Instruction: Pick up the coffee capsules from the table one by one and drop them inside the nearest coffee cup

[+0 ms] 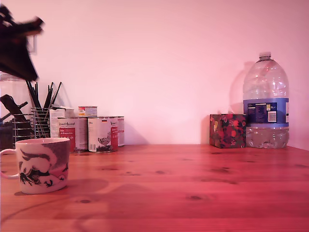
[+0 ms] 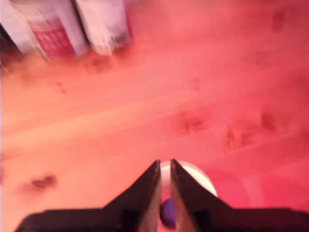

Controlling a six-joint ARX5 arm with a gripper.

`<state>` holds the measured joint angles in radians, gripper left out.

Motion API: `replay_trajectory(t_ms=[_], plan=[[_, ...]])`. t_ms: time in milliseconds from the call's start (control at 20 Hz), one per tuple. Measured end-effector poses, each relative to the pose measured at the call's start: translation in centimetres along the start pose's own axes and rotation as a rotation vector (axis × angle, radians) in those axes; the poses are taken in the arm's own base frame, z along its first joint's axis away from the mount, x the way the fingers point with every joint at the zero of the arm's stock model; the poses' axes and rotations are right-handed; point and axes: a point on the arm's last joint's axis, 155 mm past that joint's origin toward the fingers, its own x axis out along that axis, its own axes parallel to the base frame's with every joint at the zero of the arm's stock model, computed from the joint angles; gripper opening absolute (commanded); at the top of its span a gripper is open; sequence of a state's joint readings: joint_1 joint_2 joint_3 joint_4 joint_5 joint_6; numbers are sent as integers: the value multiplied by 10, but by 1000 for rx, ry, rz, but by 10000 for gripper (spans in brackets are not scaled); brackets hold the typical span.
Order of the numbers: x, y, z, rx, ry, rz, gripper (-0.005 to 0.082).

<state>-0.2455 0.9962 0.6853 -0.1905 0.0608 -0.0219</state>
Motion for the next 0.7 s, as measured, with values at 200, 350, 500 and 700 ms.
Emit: replay_trajectory(t_ms=[200,350,500,700], plan=[[-25,4,-15,-16,-99,23,-23],[-36,7,-24,-44,-143,36,-24],[-40,7,-36,-50,-132,40,-24],[-41,8,-35,-50,-139,40,-23]])
